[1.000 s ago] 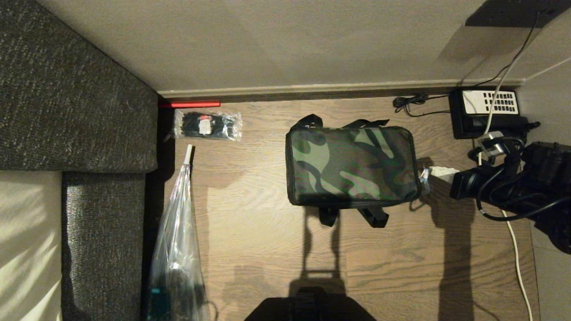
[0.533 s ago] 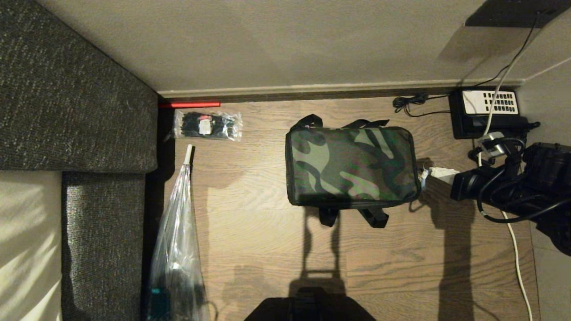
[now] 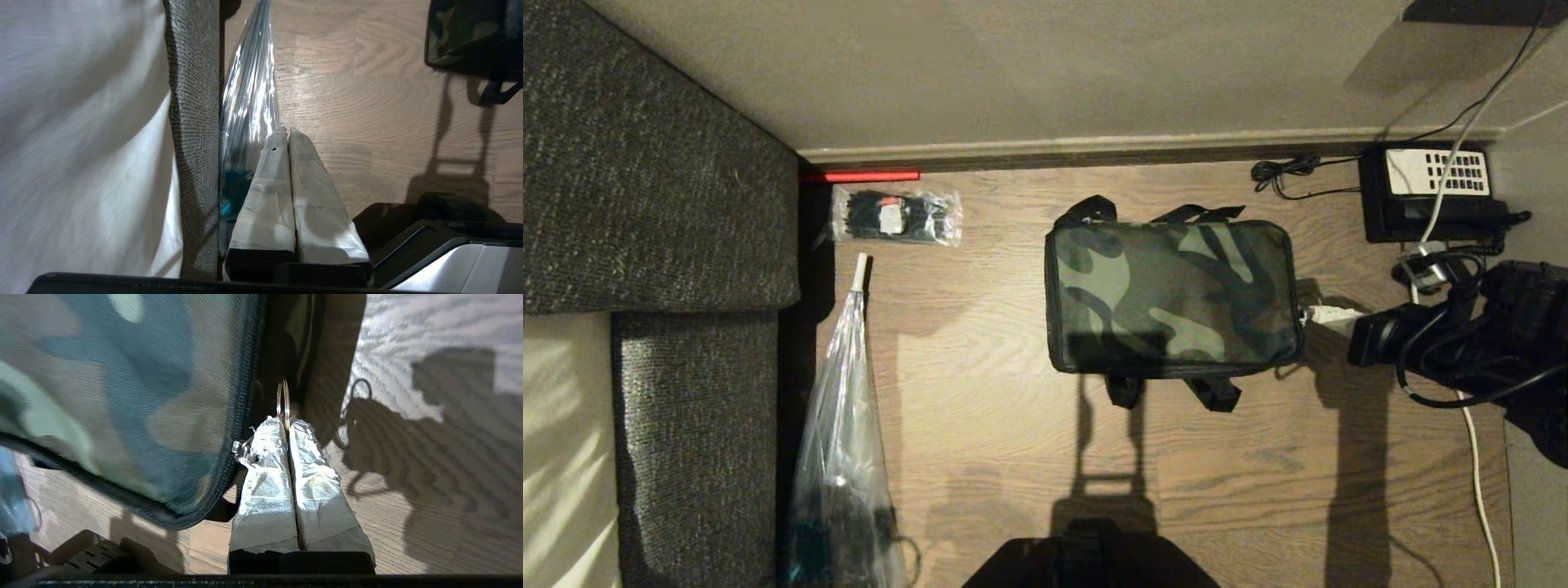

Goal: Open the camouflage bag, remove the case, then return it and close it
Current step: Open the top of the storage box

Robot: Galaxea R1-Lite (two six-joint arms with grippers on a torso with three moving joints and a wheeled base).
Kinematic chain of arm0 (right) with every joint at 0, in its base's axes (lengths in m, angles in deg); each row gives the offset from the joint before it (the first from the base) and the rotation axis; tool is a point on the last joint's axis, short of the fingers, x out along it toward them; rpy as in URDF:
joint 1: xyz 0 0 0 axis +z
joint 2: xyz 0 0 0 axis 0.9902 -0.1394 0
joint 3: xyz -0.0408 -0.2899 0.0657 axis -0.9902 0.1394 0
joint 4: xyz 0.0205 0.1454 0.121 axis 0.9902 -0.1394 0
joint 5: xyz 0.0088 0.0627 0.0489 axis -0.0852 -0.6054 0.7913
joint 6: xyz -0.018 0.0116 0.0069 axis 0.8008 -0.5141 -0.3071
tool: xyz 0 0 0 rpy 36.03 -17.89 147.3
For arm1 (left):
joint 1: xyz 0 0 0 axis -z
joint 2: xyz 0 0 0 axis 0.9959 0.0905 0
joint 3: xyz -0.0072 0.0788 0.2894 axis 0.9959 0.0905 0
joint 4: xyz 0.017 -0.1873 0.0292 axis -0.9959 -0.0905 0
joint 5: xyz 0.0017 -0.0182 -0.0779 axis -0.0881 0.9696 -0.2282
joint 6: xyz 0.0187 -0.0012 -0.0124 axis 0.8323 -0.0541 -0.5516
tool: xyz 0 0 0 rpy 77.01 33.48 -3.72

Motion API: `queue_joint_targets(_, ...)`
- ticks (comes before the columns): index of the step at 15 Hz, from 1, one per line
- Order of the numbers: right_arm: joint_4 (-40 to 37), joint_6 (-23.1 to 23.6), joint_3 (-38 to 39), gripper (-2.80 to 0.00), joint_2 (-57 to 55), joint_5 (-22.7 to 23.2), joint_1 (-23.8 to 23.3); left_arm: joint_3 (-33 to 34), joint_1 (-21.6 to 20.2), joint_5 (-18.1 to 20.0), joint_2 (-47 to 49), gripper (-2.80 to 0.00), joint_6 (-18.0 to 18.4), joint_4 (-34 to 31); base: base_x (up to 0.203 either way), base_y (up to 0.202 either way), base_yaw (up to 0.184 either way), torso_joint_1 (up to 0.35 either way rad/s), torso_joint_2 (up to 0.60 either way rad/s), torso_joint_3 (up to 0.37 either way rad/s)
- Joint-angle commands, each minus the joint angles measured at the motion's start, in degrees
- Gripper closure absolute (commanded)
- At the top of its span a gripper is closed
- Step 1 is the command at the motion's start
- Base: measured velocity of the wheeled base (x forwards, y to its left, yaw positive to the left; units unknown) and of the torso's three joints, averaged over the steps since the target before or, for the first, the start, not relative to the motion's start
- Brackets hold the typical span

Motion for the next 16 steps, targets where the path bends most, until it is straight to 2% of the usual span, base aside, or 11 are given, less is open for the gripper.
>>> queue_joint_targets(1, 0.3, 0.1, 0.0, 0.0, 0.1, 0.2, 0.0, 0.0, 0.0, 0.0, -0.1, 0.0, 0.0, 0.0, 0.0, 0.0, 0.0, -0.002, 0.01, -0.193)
queue_joint_targets(4, 0.3, 0.1, 0.1, 0.0, 0.4, 0.3, 0.0, 0.0, 0.0, 0.0, -0.1, 0.0, 0.1, 0.0, 0.0, 0.0, 0.0, 0.001, 0.0, -0.179)
queue_joint_targets(10, -0.6, -0.2, -1.6, 0.0, 2.8, 0.3, -0.1, 0.0, 0.0, 0.0, -0.1, 0.0, 0.1, 0.0, 0.0, 0.0, 0.0, 0.001, 0.0, -0.015)
queue_joint_targets(14, -0.7, -8.5, -5.6, 0.0, 3.1, -2.0, 0.0, 0.0, 0.0, 0.0, -0.1, 0.0, 0.2, 0.0, 0.0, 0.0, 0.0, 0.0, 0.0, 0.0)
queue_joint_targets(16, -0.9, -8.8, -6.6, 0.0, 3.0, -3.0, 0.0, 0.0, 0.0, 0.0, -0.1, 0.0, 0.2, 0.0, 0.0, 0.0, 0.0, 0.0, 0.0, 0.0)
